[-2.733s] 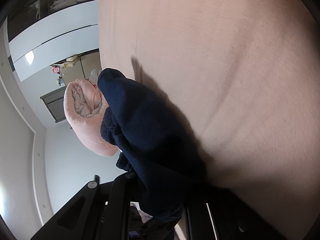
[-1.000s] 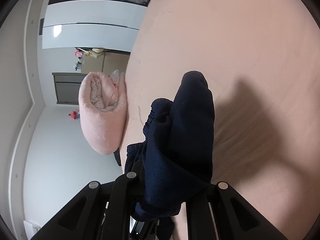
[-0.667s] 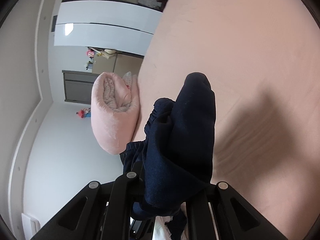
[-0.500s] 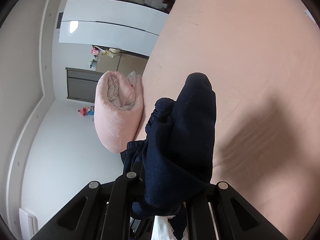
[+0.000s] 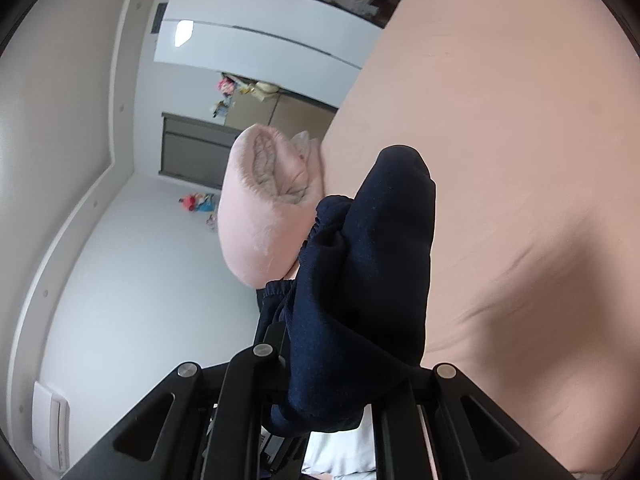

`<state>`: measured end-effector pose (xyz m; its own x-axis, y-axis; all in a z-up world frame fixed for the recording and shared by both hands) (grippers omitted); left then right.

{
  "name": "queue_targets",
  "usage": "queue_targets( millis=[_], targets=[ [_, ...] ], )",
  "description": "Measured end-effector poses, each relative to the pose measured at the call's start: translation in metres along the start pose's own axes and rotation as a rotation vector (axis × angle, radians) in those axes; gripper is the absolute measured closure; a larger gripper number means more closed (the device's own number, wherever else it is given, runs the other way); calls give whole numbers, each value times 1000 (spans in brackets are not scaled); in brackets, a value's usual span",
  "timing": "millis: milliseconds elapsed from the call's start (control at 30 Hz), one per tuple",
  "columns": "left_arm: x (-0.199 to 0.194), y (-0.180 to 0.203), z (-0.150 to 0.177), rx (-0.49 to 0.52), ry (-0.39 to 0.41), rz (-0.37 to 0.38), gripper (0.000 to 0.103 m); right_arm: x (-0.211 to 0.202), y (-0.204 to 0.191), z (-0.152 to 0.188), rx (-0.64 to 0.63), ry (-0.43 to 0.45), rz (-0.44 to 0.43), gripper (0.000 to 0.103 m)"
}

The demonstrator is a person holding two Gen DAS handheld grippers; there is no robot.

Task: Fold clothes
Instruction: 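Carry the held navy shorts with both grippers toward the white garment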

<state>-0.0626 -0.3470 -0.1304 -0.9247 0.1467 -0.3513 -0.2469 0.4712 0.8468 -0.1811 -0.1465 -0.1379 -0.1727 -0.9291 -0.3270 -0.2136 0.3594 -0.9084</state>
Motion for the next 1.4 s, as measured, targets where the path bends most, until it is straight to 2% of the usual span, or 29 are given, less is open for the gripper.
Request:
queue_targets(
  millis=[267,500,767,1000,1200,1400],
  targets=[
    [-54,-14,-30,27,70,-46,92,33,-46,41,-71,-79,-39,94],
    [-98,-36,-49,12,138,-88,92,66,-79,82,-124,-157,-68,94],
    [-138,-59,-68,34,173,-156,92,103,-105,122,-164,-231,-96,94],
    [-154,-79,-81,48,170,-206,92,135,-110,141,-166,-282,-100,94],
    [-161,-106,-83,7,181,-217,92,160,-102,153,-161,-320,-75,94],
    [-164,-123,-84,28,176,-229,92,185,-92,160,-132,-359,-68,93]
  ],
)
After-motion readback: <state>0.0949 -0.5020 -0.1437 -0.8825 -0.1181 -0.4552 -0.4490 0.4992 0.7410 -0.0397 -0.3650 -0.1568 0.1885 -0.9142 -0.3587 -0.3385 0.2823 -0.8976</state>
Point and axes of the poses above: each gripper's, at about its wrist camera, not at the fingertips, and x roughly the way its jaws point, y to its right, z to its underside, the point moved 5 cm from there along x, roughly the way its jaws point, and after that the axes turned 1 degree about -y, right-handed, at the moved point
